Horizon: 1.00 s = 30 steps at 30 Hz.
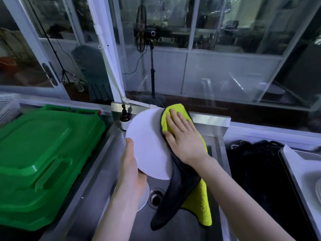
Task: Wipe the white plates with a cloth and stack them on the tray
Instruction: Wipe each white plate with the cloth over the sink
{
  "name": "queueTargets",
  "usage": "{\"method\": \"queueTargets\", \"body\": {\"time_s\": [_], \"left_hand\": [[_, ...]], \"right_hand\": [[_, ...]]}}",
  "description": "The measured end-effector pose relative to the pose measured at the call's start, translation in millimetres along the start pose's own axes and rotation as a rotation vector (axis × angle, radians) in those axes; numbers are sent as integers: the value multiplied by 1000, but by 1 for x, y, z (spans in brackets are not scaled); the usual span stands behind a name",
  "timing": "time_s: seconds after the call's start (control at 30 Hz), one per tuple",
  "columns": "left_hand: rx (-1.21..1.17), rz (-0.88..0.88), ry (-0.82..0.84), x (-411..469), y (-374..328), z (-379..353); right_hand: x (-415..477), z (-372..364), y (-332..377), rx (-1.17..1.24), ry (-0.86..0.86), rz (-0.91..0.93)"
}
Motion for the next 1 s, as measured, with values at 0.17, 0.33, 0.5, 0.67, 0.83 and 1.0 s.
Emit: {"method": "queueTargets", "body": {"time_s": [0.17, 0.33, 0.5, 0.67, 0.83, 1.0], "left_hand": [[-2, -14, -8, 5, -7, 3], [-29, 97, -52, 1, 20, -1], [-40, 129, -65, 3, 20, 3], [66, 35, -35, 1, 13, 0], [12, 95, -106, 0, 11, 5], [45, 54, -167, 9, -2, 8]], "right_hand": [[-57, -8, 17, 91, 55, 251], [-35, -6, 54, 128, 46, 363], [9, -7, 23, 75, 35, 53], [-9, -10, 32, 204, 56, 80], [-51, -1, 62, 135, 82, 396], [-77, -8, 53, 147, 114, 455]]}}
Point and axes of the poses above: each hand's wrist, its own x-axis towards the middle knuckle, its own z-axis out of the back of the hand, y = z × x, the point moved 2 cm from there along x, towards the middle knuckle, and after that the axes turned 13 degrees about -x, right-handed, at the moved point
